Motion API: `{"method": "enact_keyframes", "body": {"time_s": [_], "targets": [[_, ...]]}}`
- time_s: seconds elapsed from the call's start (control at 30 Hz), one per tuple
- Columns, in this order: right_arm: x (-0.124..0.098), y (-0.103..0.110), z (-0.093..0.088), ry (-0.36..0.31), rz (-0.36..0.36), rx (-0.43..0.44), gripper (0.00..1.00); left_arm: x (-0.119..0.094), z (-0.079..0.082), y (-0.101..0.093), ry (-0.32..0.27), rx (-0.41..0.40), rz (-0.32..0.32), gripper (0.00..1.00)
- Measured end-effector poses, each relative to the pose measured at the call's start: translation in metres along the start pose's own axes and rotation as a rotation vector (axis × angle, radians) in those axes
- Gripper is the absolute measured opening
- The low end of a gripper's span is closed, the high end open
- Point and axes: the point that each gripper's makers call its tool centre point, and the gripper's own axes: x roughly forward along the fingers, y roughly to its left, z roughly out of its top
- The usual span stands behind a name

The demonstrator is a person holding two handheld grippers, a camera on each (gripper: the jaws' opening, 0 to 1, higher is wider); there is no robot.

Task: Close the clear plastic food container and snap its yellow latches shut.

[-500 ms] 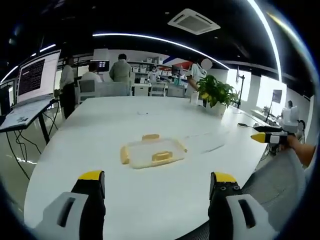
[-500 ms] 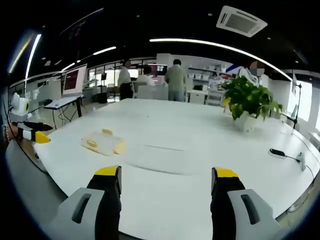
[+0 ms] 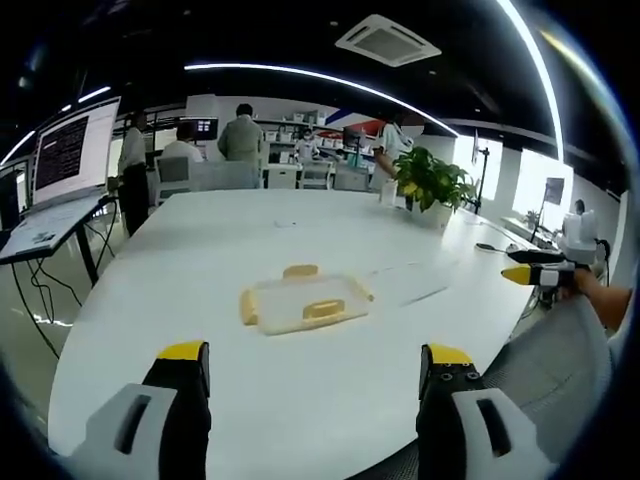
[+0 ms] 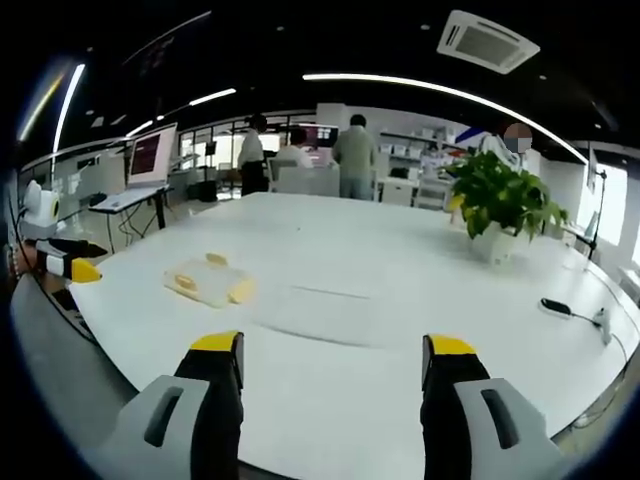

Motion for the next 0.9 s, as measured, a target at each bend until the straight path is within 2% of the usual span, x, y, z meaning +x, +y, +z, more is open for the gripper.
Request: {"method": "enact_keyframes", "body": {"time_s": [0.37, 0.9], "targets": [[0.0015, 0.0056, -0.0032, 0.027, 0.019, -0.027, 0.7, 0.0003, -0.0015, 0.0019, 0.009, -0.005, 0.006, 0.83], [0.0001, 0.0081, -0.0021, 0.028, 0.023, -0.027, 0.7, -0.0004, -0.0037, 0.0009, 0.021, -0.013, 0.005, 0.83]]}}
